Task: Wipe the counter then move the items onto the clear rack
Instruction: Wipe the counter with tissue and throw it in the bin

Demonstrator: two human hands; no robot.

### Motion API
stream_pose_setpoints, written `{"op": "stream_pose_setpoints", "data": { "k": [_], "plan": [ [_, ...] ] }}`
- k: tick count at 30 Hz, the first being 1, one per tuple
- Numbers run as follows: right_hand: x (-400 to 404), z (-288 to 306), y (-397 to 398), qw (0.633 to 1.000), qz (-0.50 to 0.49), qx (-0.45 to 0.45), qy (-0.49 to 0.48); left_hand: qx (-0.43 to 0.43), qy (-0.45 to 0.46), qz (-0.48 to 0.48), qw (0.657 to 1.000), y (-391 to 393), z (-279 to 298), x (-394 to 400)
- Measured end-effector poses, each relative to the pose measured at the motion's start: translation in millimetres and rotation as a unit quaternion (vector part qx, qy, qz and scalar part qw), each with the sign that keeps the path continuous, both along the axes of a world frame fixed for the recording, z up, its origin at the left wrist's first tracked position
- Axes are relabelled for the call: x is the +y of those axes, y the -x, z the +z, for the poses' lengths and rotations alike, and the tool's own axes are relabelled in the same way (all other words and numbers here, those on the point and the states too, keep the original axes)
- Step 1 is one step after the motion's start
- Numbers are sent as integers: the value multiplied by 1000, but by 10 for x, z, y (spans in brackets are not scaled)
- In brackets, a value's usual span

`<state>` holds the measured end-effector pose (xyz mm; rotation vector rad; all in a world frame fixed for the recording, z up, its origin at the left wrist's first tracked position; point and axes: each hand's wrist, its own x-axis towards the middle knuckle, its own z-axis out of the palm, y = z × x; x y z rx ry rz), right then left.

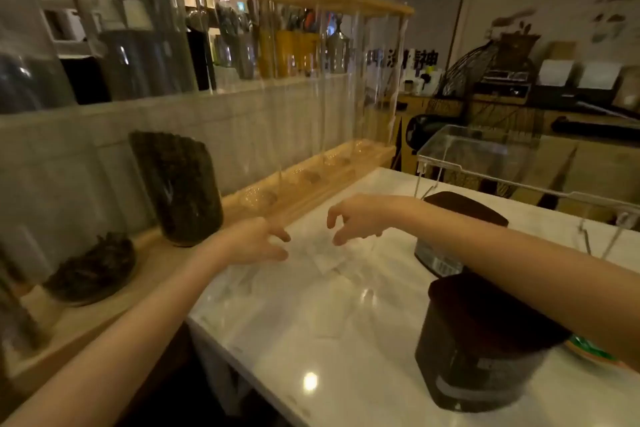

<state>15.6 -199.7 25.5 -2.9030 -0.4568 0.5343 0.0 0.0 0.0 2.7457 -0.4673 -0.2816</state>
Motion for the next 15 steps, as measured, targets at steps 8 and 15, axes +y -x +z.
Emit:
{"op": "stream_pose_setpoints", "data": {
  "k": [8,15],
  "plan": [
    [282,-260,8,991,16,41,125,-19,-20,3,1000,92,-357,113],
    [315,-358,-46,991,46,6,128,-130,17,12,991,217,-500,53]
  ]
}}
